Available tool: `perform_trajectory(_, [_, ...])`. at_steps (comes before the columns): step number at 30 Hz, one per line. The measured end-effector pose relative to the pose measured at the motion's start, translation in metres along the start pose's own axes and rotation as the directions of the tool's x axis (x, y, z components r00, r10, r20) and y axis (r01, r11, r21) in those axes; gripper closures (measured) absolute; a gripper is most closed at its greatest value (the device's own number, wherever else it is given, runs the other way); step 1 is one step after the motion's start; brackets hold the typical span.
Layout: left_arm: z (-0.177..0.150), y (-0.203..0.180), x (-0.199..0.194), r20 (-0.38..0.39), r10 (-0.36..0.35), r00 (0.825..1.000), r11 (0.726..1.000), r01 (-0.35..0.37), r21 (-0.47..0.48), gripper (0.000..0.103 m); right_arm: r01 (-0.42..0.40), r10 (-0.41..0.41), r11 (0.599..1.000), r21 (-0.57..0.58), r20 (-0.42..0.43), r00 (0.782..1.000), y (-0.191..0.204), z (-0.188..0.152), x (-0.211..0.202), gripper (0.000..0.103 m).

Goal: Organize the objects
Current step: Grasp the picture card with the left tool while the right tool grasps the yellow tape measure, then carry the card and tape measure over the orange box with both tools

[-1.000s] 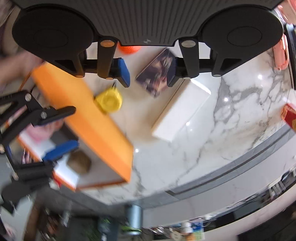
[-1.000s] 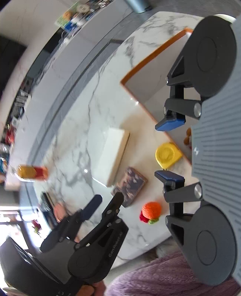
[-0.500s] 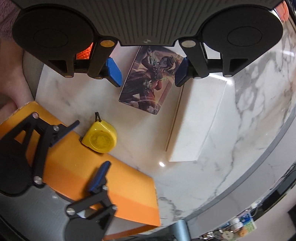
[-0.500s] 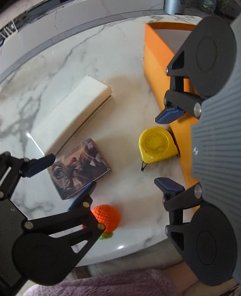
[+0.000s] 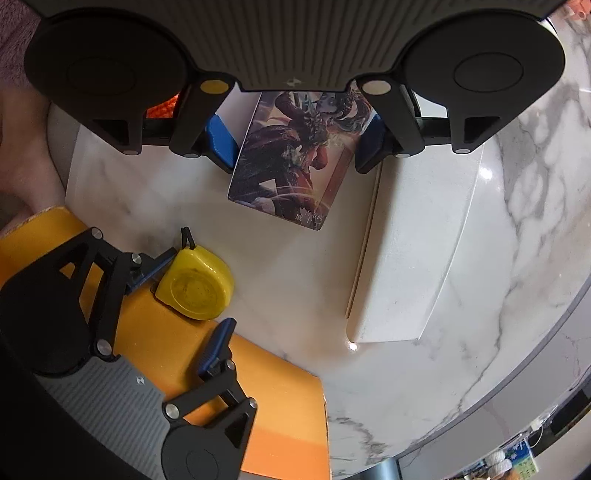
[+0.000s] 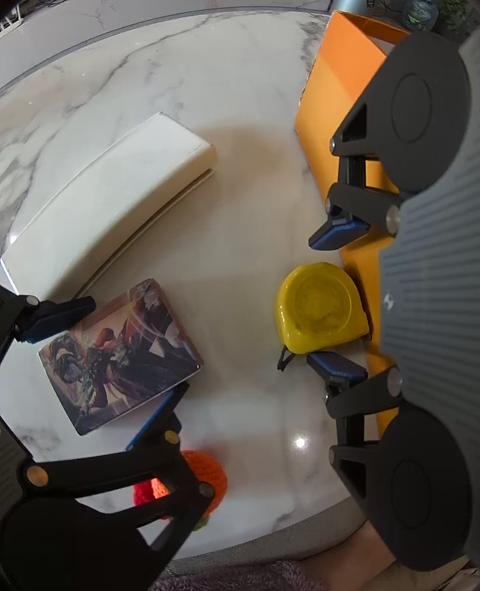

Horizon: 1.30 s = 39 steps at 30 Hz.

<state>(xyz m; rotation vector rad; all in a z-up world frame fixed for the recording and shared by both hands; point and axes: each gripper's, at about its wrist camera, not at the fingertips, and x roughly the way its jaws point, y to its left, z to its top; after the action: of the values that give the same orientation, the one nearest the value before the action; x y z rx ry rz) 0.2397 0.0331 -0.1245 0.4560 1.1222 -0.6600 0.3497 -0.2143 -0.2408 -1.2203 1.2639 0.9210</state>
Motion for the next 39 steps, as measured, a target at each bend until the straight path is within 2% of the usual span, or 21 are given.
perform_trajectory(5, [-0.006, -0.003, -0.004, -0.026, 0.024, 0.999, 0.998, -0.026, -0.056, 0.025, -0.015, 0.015, 1.000, 0.024, 0.000, 1.000, -0.002, -0.002, 0.000, 0.049])
perform_trajectory(8, [-0.011, -0.005, -0.007, -0.016, 0.066, 0.998, 0.990, -0.067, -0.127, 0.027, -0.003, 0.002, 0.999, 0.044, 0.017, 1.000, -0.003, -0.004, -0.002, 0.049])
perform_trajectory(14, [-0.026, -0.005, -0.022, 0.036, 0.144, 0.989, 0.961, -0.131, -0.243, 0.032, 0.007, -0.017, 0.996, 0.089, 0.113, 0.993, 0.001, -0.015, -0.027, 0.049])
perform_trajectory(18, [-0.013, -0.005, -0.038, 0.065, 0.189, 0.980, 0.947, -0.164, -0.277, 0.032, -0.003, -0.025, 0.990, 0.139, 0.202, 0.979, -0.001, -0.027, -0.060, 0.049])
perform_trajectory(27, [0.023, -0.030, -0.089, 0.162, 0.258, 0.953, 0.947, -0.215, -0.240, 0.032, 0.048, -0.117, 0.977, 0.209, 0.332, 0.936, 0.002, -0.068, -0.141, 0.049])
perform_trajectory(34, [0.070, -0.067, -0.120, 0.235, 0.273, 0.933, 0.959, -0.244, -0.145, 0.032, 0.106, -0.204, 0.952, 0.287, 0.336, 0.920, 0.001, -0.123, -0.168, 0.049])
perform_trajectory(39, [0.113, -0.101, -0.131, 0.277, 0.241, 0.930, 0.970, -0.243, -0.030, 0.032, 0.130, -0.243, 0.932, 0.337, 0.320, 0.916, 0.000, -0.162, -0.169, 0.049])
